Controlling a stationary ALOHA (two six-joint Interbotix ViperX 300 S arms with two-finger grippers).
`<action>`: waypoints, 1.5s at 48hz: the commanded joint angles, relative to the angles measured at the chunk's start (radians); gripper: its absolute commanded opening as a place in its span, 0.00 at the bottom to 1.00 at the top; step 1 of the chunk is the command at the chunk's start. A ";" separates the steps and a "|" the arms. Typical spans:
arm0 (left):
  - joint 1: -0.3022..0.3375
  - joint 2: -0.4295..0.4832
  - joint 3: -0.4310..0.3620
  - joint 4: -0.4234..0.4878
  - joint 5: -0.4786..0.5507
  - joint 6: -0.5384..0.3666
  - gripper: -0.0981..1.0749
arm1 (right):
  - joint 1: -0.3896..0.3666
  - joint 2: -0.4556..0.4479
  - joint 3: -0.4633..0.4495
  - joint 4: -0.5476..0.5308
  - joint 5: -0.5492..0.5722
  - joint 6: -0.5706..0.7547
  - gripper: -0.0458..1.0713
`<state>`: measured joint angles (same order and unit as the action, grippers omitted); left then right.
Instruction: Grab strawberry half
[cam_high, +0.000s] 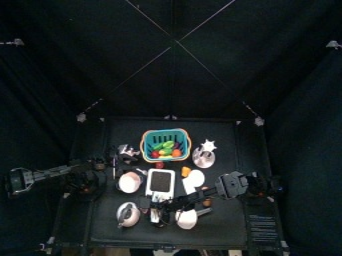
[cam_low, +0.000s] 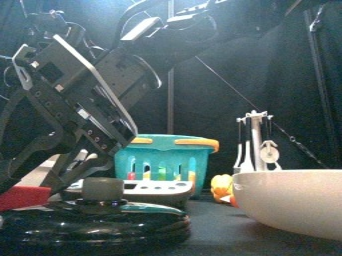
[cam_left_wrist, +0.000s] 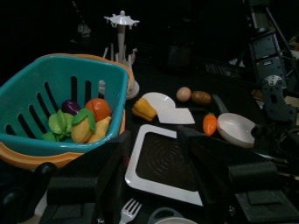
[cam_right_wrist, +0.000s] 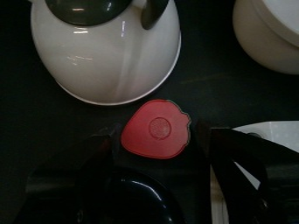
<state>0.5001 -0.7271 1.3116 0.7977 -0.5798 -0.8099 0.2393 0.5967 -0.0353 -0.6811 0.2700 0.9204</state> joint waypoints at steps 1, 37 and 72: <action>0.002 0.002 -0.012 -0.003 -0.003 0.003 0.80 | -0.005 -0.020 -0.017 0.003 0.000 0.003 0.91; 0.003 0.003 -0.008 -0.005 -0.003 0.003 0.80 | -0.008 -0.012 -0.012 0.014 0.015 0.003 0.71; 0.002 0.002 -0.005 -0.026 -0.002 0.002 0.80 | -0.023 -0.140 -0.026 -0.100 0.063 0.000 0.70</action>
<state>0.5016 -0.7271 1.3177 0.7777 -0.5783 -0.8084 0.2332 0.5123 -0.0276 -0.7578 0.3359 0.9219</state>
